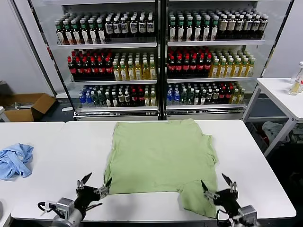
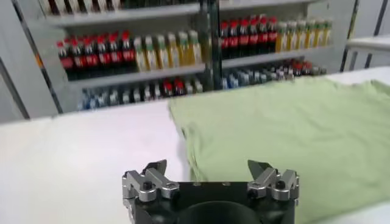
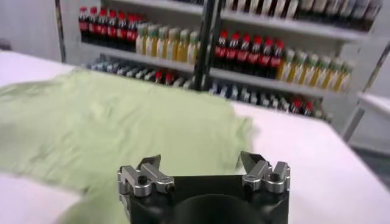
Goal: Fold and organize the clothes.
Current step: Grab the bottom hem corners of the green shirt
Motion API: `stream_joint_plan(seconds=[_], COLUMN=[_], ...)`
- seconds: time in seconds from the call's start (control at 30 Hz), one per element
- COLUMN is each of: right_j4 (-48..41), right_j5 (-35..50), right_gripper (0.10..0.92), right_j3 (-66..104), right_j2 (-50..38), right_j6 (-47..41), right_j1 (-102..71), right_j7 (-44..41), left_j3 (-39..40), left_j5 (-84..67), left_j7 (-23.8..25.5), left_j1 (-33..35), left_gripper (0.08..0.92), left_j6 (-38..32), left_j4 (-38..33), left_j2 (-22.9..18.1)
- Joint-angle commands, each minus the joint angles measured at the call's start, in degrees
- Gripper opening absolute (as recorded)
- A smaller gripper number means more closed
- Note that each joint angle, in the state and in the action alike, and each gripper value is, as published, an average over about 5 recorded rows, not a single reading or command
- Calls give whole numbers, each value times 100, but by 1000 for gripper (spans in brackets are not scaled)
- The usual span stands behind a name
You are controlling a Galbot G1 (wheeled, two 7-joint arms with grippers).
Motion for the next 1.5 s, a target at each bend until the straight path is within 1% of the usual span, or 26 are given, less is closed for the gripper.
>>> stream_joint_plan(seconds=[0.03,0.2,0.57,0.67,0.73,1.33,1.43,1.5], right_j4=[52,-97,-328,-364,-370,-414,-393,-363], right_j5=[176,70,64,135,217,540,542,554], right_gripper=[823,823,823,793,741,222,144,118], right_j3=[-3,-83,-237,-305,-336,-373,-350,-326], right_j2=[-21,84,180,197,200,166,160,150], right_j6=[32,158,255,216,181,38,42,43], right_j1=[-517,-504,-291,-220,-173,27,34,36], right_j7=[46,84,120,146,163,106,84,62], left_j3=[-35,30,105,126,152,473,477,468], left_j5=[-347,-401,-444,-439,-428,-206,-180,-168], left_j7=[-235,-231,-414,-412,-407,-362,-351,-324], left_j1=[191,137,-174,-184,-178,-255,-279,-275], left_gripper=[823,823,823,817,787,273,186,131], left_j6=[394,394,330,318,311,275,264,257], left_j4=[94,115,500,515,516,684,695,663], left_j2=[41,-2,-142,-152,-160,-301,-301,-289])
